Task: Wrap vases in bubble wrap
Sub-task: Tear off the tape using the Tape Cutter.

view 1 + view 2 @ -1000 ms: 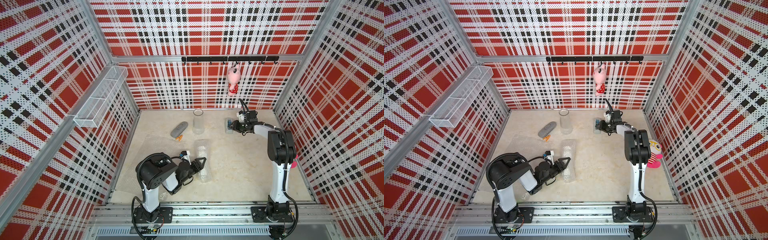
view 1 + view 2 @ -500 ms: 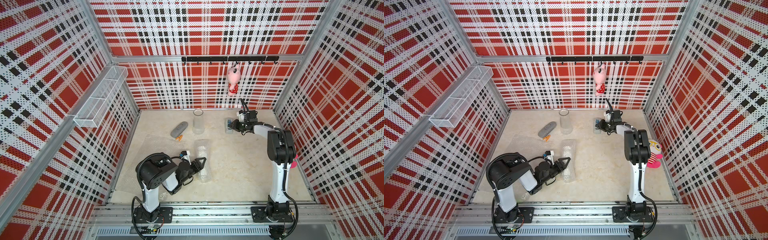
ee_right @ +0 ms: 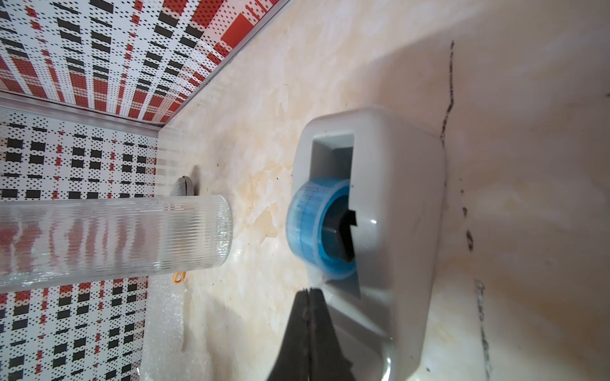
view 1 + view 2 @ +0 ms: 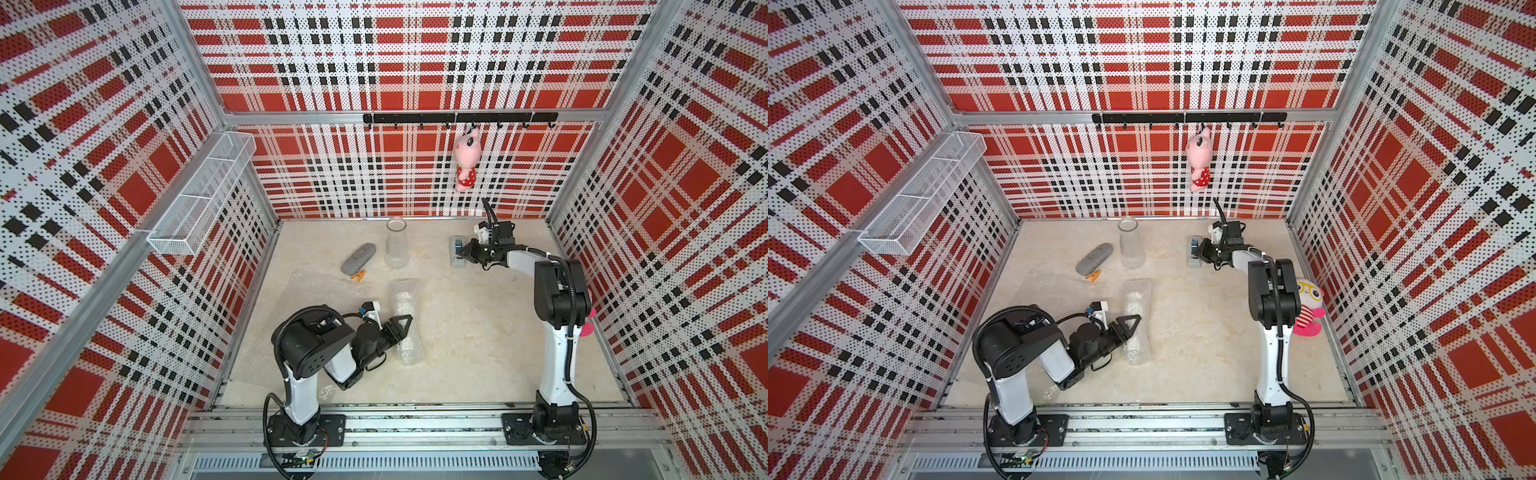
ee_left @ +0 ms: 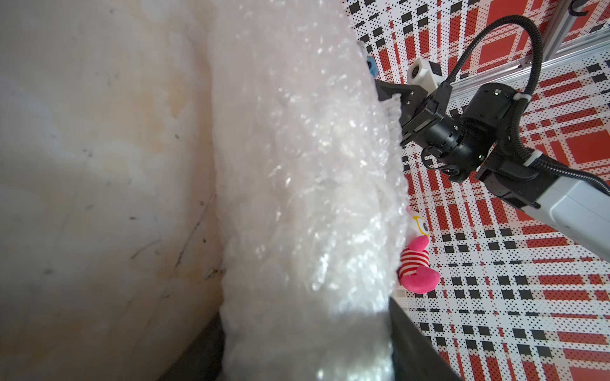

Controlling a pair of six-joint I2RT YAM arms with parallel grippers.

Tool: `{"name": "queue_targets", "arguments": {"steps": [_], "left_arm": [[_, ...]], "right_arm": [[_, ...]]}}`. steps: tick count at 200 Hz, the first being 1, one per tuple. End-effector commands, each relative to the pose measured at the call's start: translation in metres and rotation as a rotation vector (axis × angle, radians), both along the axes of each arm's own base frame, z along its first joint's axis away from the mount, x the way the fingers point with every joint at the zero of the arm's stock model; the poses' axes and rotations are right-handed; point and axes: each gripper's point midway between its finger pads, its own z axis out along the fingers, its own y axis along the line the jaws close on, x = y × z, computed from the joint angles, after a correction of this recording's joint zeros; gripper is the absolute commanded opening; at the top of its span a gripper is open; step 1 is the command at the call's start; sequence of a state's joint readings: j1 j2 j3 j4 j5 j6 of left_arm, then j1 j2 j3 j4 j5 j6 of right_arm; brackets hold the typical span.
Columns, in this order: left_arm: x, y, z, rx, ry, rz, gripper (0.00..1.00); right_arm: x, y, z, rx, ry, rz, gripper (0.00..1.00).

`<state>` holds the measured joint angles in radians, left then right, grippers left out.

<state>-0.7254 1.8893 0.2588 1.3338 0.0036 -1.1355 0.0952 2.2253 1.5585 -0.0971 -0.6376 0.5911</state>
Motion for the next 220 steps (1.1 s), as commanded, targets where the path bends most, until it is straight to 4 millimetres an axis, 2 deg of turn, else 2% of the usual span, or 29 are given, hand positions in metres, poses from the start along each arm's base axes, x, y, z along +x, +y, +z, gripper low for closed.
{"name": "queue_targets", "arguments": {"steps": [1, 50, 82, 153, 220], "left_arm": [[-0.017, 0.020, -0.053, 0.161, 0.130, -0.002, 0.37], [-0.017, 0.020, -0.052, 0.158, 0.128, -0.001, 0.37], [-0.017, 0.021, -0.052, 0.157, 0.127, 0.000, 0.37], [-0.017, 0.021, -0.052, 0.155, 0.128, 0.000, 0.36], [-0.017, 0.020, -0.051, 0.150, 0.126, -0.003, 0.36]], "right_arm": [[0.010, 0.010, 0.040, 0.068, -0.113, 0.024, 0.00], [0.010, 0.010, 0.065, 0.116, -0.153, 0.022, 0.00], [0.008, 0.008, 0.069, 0.118, -0.157, 0.019, 0.00], [-0.002, 0.002, 0.065, 0.090, -0.138, 0.017, 0.00], [-0.031, -0.003, 0.039, 0.045, -0.070, 0.009, 0.00]]}}
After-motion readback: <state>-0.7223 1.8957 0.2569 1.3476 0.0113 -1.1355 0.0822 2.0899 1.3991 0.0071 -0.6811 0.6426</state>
